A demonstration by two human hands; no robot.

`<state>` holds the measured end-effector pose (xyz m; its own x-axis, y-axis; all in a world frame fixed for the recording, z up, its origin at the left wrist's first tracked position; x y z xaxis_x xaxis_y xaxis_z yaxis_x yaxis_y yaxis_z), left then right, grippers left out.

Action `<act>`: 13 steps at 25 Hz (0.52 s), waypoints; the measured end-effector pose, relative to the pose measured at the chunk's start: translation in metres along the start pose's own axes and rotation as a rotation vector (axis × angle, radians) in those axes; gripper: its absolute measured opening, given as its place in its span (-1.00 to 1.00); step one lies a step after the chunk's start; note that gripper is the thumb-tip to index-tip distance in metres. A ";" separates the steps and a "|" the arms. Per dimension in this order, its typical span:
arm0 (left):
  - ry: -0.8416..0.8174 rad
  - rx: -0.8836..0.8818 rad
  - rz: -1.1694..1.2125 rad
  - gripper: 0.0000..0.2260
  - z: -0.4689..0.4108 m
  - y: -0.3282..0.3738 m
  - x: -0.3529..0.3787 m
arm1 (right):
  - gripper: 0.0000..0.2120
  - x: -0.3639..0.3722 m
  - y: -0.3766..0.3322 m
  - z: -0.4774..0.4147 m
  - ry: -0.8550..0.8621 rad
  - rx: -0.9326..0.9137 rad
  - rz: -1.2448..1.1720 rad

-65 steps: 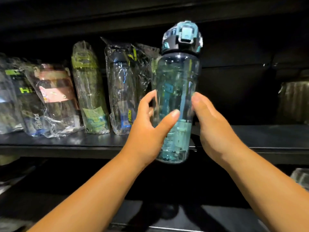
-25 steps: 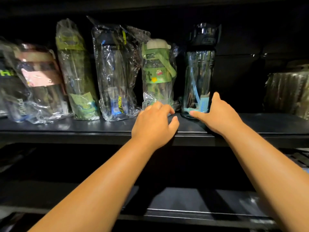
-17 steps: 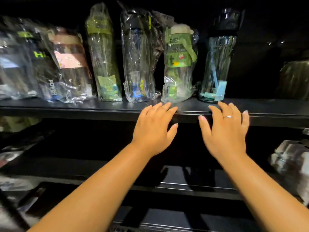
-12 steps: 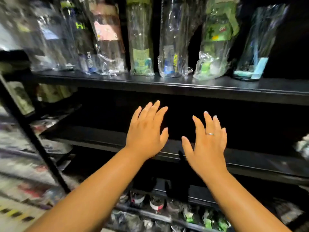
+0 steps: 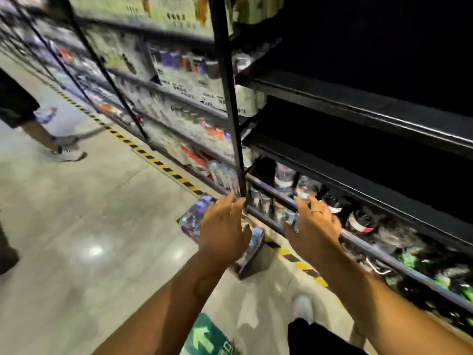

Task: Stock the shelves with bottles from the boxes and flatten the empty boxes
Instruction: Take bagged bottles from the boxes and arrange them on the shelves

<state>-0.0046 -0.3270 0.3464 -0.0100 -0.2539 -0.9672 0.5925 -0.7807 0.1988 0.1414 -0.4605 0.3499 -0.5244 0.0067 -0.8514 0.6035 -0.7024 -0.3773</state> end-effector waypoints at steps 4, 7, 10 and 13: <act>-0.030 -0.088 0.114 -0.42 0.012 -0.083 0.030 | -0.34 0.065 -0.045 -0.039 -0.270 -0.051 0.008; -0.106 -0.232 0.128 -0.39 0.005 -0.121 0.024 | -0.33 0.094 -0.083 -0.089 -0.342 -0.084 0.073; -0.133 -0.287 0.088 -0.40 -0.015 -0.168 0.016 | -0.31 0.119 -0.130 -0.151 -0.441 -0.127 0.086; -0.199 -0.349 0.112 -0.39 -0.046 -0.216 0.017 | -0.30 0.133 -0.168 -0.212 -0.528 -0.129 0.114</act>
<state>-0.0957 -0.1365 0.2798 -0.0653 -0.4585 -0.8863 0.8360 -0.5101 0.2023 0.0976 -0.1904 0.2229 -0.6610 -0.4451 -0.6041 0.7256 -0.5844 -0.3633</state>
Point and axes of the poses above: each hand's wrist, its own z-axis away from the middle knuckle, its own x-axis out of the palm, y = z × x, the point moved 4 cm from there along -z, towards the middle knuckle, and after that the axes turned 15 degrees about -y, right-handed, at the moved point
